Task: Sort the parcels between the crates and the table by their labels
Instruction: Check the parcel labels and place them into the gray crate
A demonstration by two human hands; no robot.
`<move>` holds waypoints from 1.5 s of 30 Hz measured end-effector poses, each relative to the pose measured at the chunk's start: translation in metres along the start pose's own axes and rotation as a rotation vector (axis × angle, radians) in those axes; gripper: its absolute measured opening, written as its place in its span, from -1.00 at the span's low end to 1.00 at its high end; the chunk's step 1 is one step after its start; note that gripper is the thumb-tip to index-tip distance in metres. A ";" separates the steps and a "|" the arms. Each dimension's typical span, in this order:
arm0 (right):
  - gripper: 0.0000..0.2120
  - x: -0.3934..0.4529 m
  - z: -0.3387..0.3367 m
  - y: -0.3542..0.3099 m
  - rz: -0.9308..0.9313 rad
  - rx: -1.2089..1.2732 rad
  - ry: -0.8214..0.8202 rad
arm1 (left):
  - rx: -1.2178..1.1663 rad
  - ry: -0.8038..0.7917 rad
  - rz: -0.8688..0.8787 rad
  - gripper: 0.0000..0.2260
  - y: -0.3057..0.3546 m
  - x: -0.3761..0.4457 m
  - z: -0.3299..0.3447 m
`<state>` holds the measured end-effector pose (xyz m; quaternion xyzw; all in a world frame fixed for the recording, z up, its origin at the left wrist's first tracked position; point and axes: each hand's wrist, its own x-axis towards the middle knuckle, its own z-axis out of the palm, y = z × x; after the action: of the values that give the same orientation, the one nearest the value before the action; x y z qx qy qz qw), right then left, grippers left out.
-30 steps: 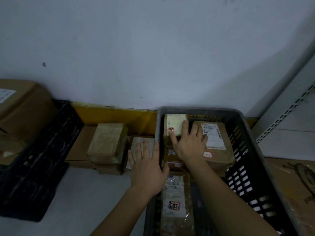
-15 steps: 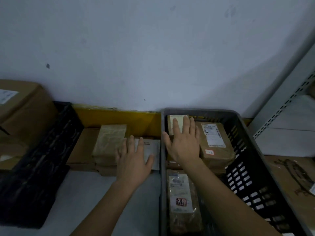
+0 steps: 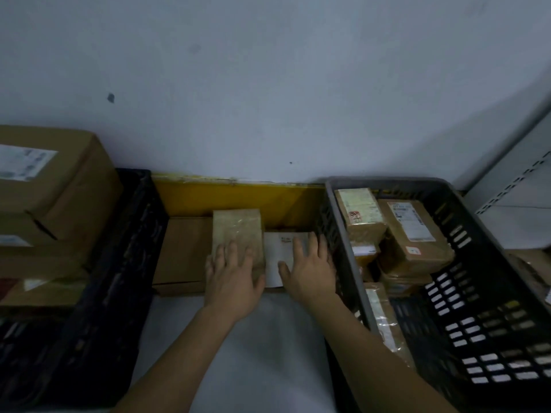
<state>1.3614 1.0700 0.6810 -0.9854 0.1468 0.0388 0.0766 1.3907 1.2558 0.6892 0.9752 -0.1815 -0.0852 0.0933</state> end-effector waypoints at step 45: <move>-0.83 -0.054 -0.047 -0.024 0.303 1.284 0.431 | -0.731 0.091 -0.150 -0.42 0.003 -0.001 -0.021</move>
<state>1.3192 1.1007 0.7360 -0.6993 0.2888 -0.2421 0.6074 1.3930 1.2563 0.7108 0.8909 -0.0627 -0.1075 0.4369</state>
